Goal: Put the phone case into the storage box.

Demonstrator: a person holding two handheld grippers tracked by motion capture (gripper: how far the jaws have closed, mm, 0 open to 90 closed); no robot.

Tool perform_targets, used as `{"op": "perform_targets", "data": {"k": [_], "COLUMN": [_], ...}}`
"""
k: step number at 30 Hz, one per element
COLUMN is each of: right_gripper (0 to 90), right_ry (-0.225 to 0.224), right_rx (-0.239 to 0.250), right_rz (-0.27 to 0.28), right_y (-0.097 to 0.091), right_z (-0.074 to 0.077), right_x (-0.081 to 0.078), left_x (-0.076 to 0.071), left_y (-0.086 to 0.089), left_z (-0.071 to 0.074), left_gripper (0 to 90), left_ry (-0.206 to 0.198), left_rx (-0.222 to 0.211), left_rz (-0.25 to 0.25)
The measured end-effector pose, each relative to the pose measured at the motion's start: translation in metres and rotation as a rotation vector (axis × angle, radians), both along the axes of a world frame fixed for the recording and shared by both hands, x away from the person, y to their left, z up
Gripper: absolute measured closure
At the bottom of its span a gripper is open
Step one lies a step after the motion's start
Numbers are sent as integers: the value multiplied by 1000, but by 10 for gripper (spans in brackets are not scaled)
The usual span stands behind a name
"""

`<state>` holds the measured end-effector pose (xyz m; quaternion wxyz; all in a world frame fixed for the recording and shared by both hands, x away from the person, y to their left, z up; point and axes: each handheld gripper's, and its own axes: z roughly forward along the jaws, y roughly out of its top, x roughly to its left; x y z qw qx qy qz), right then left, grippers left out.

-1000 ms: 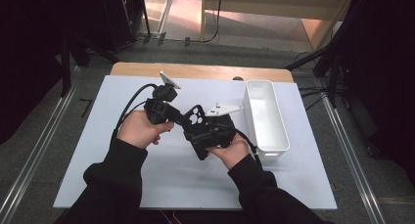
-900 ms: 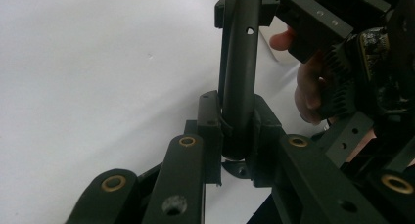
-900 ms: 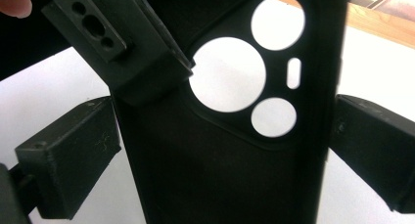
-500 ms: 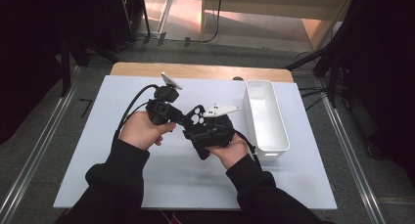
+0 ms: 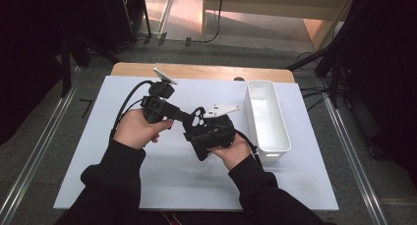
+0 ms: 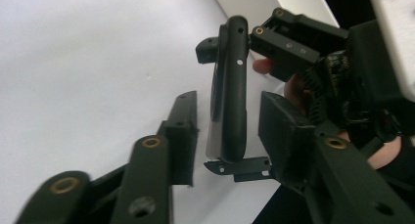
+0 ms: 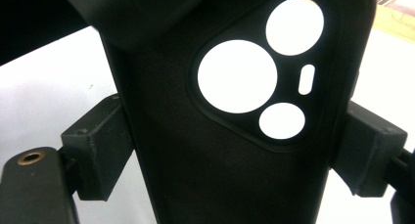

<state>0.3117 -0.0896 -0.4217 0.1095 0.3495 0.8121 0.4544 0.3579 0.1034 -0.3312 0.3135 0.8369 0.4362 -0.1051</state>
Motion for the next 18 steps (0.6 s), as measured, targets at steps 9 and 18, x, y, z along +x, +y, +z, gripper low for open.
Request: {"op": "perform_targets", "data": {"k": [9, 18], "right_gripper": [119, 119], "right_ry": [17, 30], "right_rx": [4, 6], "right_rz": [11, 5], "right_y": [-4, -11], "right_z": [-1, 0], "right_x": [2, 4], "left_x": [0, -2], "left_y": [10, 22], "left_z": [7, 11], "left_gripper": [408, 311], "left_ry": [-41, -104], "left_rx": [-41, -88], "left_rz": [-7, -91]}}
